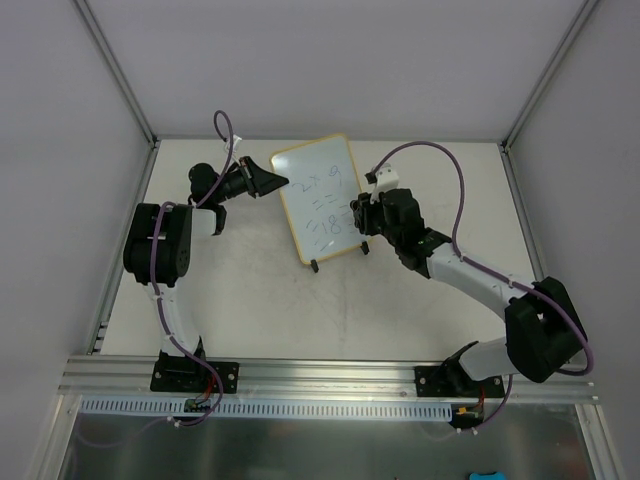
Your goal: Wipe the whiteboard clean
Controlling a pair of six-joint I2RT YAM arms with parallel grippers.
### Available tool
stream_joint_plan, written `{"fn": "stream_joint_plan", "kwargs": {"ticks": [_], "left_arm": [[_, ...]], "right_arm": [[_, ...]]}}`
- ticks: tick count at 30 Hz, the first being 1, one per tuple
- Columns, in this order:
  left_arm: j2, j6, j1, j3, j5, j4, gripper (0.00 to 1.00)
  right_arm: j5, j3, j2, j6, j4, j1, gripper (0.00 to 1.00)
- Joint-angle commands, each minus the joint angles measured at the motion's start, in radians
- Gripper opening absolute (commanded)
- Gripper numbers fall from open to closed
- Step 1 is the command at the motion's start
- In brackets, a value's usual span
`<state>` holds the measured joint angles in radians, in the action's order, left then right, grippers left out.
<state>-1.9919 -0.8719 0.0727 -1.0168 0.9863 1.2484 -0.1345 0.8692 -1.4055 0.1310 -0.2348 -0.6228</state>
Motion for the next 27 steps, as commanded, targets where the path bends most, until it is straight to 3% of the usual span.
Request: {"fn": "stream_joint_plan", "kwargs": {"ticks": [1, 5, 10, 27], "left_arm": [[0.005, 0.039, 0.012, -0.022, 0.023, 0.046, 0.19], [0.005, 0.054, 0.010, -0.026, 0.018, 0.020, 0.15], [-0.008, 0.059, 0.012, -0.035, 0.014, 0.011, 0.00], [-0.035, 0.056, 0.010, -0.045, 0.018, 0.014, 0.00]], "right_arm": [[-0.023, -0.004, -0.016, -0.010, -0.055, -0.005, 0.00], [-0.054, -0.007, -0.041, 0.007, -0.087, -0.003, 0.00], [-0.080, -0.004, -0.122, 0.050, -0.185, -0.002, 0.00], [-0.039, -0.111, -0.210, 0.067, -0.431, 0.034, 0.00]]}}
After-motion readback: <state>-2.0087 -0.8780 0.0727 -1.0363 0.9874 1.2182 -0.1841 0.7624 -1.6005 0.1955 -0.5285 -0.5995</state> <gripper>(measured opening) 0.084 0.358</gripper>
